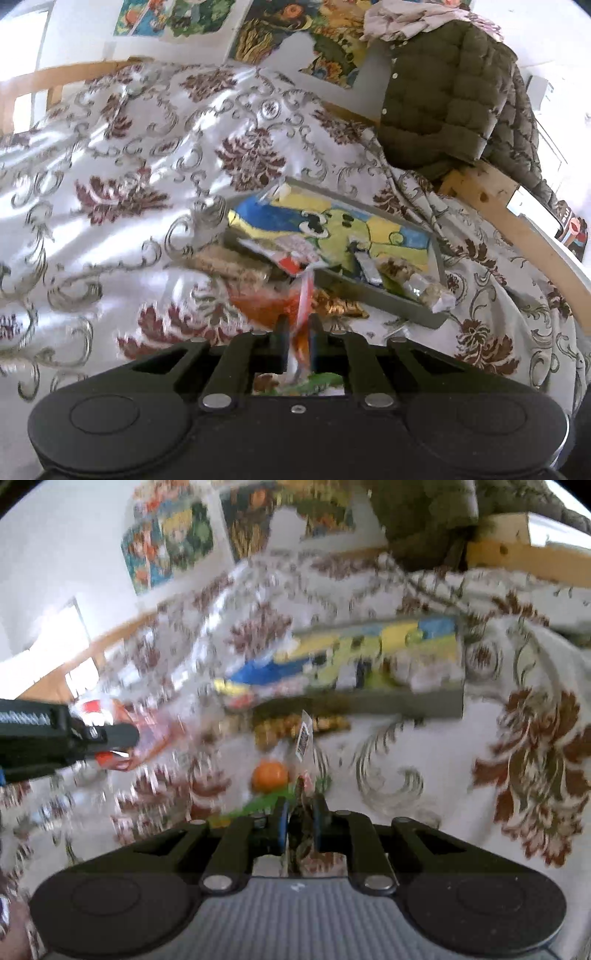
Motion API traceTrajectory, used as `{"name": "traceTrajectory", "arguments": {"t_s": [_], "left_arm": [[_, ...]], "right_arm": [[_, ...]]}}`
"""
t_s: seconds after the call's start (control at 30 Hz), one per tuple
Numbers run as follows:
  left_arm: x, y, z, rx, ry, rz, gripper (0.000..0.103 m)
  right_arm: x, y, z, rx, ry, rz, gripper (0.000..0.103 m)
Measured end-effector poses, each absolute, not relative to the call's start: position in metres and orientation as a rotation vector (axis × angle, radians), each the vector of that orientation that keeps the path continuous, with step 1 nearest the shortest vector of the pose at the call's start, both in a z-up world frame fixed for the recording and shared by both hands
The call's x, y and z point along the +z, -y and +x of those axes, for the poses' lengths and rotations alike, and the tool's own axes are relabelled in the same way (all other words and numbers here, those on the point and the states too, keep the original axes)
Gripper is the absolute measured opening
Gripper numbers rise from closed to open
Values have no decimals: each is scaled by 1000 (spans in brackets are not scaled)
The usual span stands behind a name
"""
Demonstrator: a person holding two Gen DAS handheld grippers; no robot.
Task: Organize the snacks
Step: 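Grasp the orange candy bag with the left tool while the right tool grasps the small clear packet, then carry the orange bag and clear packet into the grey tray and open both tools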
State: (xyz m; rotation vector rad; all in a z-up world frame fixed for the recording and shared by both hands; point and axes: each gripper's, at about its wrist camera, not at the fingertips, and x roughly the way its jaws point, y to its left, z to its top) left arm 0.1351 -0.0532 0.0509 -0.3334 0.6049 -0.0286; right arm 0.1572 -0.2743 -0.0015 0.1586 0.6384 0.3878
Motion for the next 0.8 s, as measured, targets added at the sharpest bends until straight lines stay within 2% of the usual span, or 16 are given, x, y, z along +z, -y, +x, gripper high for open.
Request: {"name": "traceTrajectory", "arguments": {"t_s": [0.17, 0.43, 0.6, 0.67, 0.73, 0.8], "left_arm": [[56, 62, 149, -76, -584, -308, 0], [38, 55, 155, -62, -642, -318, 1], [13, 41, 135, -4, -717, -358, 17], [4, 38, 125, 21, -747, -393, 39], [-4, 40, 119, 27, -787, -435, 51], [-12, 47, 116, -8, -814, -468, 55]], "right_arm": [[9, 283, 169, 368, -537, 189, 14], [-4, 284, 189, 364, -582, 211, 14], [-6, 278, 190, 394, -591, 202, 14], [-6, 275, 189, 404, -594, 196, 15], [-5, 272, 188, 413, -594, 189, 15], [-5, 271, 187, 418, -590, 182, 15]]}}
